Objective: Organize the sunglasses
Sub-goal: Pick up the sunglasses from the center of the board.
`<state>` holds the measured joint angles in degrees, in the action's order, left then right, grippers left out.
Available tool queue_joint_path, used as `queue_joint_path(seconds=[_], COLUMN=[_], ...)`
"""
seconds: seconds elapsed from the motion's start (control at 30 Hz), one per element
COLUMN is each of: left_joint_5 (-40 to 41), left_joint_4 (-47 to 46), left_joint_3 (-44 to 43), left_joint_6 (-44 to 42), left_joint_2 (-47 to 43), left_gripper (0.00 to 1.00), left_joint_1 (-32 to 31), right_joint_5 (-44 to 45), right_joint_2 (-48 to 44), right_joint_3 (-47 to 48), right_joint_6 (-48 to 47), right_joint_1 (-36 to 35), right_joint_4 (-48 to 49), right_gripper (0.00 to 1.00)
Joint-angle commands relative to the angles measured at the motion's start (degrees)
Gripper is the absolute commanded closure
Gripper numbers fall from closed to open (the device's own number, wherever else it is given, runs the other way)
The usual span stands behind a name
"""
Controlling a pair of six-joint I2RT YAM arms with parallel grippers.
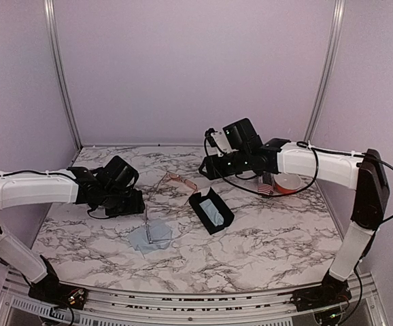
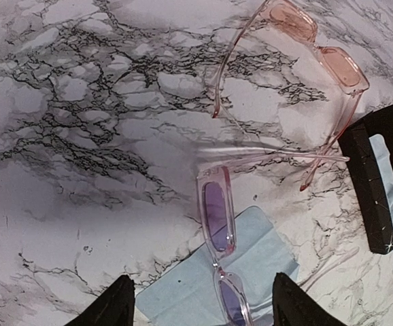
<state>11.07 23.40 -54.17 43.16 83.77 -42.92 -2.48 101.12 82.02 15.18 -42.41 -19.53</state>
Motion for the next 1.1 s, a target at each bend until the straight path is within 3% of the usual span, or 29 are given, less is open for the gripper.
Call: queue_joint_path(seconds=[0.0, 0.57, 0.63, 0.83, 1.07], left_joint_5=[1.5, -0.5, -0.5, 1.8, 3.1], left_joint_4=[2.0, -3.0, -3.2, -2.3, 1.1], left_joint_3=[-1.0, -1.7, -1.9, -2.6, -7.1], left_joint_6=[1.3, 3.1, 3.1, 3.3, 3.8], left_joint_2=[4.1, 13.3, 13.4, 10.0, 10.8], left_gripper=[0.32, 0.52, 0.52, 0.38, 0.36], left_joint_1=[-1.3, -1.8, -1.8, -1.9, -1.9], right_joint_5=[0.2, -0.4, -0.6, -0.9, -1.2], right_joint_2=[-2.1, -1.7, -1.4, -0.6, 0.3], right_joint_3=[-2.0, -5.8, -5.7, -4.9, -3.9], right_joint_6=[1.0, 2.0, 2.0, 2.0, 1.7], right_joint_1=[-0.9, -1.3, -1.3, -1.4, -1.4], right_joint_4=[2.5, 3.5, 3.5, 3.2, 3.7], right_gripper=[0.49, 0.49, 0.49, 0.49, 0.49])
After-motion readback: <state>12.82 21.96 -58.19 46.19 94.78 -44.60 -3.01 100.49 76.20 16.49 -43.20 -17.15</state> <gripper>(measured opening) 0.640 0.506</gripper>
